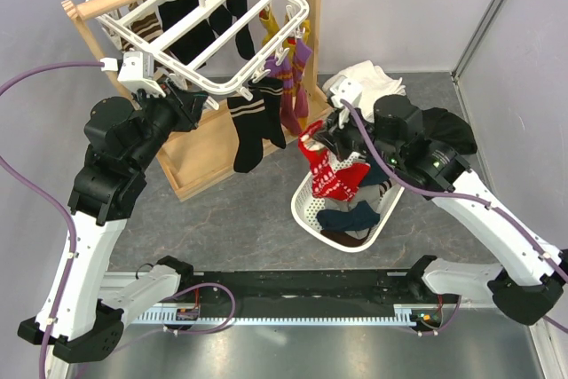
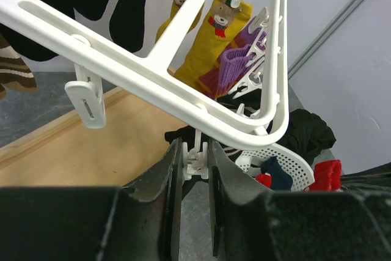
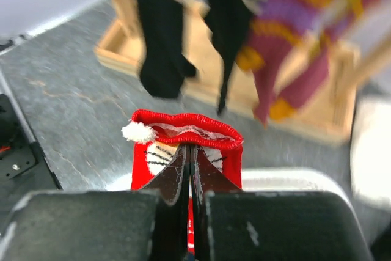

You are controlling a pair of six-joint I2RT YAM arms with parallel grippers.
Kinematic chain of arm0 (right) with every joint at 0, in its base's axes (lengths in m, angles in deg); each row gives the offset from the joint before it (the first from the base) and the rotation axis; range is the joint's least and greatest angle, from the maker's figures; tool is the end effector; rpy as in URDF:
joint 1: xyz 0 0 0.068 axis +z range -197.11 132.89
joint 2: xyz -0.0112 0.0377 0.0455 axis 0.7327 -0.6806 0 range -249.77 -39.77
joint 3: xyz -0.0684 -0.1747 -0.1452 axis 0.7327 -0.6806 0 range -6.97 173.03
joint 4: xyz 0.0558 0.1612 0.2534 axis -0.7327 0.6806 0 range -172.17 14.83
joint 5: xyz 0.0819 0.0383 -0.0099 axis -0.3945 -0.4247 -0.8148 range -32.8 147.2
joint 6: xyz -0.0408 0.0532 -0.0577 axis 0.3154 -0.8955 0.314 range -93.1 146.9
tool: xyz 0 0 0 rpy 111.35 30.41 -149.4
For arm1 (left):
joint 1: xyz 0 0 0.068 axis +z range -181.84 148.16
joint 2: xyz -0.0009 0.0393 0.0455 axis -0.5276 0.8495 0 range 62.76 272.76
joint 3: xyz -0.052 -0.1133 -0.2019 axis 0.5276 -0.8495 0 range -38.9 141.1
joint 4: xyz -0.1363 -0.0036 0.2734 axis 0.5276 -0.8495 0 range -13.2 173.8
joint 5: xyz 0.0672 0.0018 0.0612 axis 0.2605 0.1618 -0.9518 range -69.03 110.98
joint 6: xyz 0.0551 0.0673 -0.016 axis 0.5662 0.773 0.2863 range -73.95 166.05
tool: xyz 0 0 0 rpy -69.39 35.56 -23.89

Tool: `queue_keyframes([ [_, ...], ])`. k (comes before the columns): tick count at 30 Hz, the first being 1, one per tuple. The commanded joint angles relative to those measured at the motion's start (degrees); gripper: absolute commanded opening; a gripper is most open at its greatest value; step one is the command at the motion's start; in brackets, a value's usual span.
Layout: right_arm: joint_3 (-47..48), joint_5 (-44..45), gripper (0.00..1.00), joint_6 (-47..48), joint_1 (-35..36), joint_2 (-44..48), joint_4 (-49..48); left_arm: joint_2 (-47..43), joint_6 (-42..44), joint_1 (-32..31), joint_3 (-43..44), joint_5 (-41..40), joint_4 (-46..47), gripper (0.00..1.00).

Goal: Clip the socks to the hanger
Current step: Clamp the sock onto the hanger.

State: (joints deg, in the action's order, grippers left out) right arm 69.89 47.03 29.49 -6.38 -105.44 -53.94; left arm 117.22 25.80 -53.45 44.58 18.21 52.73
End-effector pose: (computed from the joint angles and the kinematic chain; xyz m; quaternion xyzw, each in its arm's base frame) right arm 0.2528 0.2360 0.3915 -0.3446 0.7249 0.2609 0.5364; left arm 0.2489 -0.0946 0.4867 -0.0082 0.7196 -0.2318 0.6545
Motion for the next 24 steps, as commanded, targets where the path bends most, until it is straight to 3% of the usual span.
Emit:
queue_keyframes([
  [1, 8.90, 0.07, 0.00, 6.63, 5.84, -3.84, -0.19, -0.40, -2.07, 0.07, 0.89, 1.53, 0.66, 0.02],
  [11, 19.72, 2.97, 0.00, 13.49, 18.94, -13.87, -2.30, -0.49, -2.43, 0.16, 0.54, 2.06, 0.57, 0.02],
  [24, 25.88, 5.87, 0.00, 19.03, 20.88, -24.94, -10.20, -1.02, -2.69, 0.16, 0.28, 2.59, 0.66, 0.02],
])
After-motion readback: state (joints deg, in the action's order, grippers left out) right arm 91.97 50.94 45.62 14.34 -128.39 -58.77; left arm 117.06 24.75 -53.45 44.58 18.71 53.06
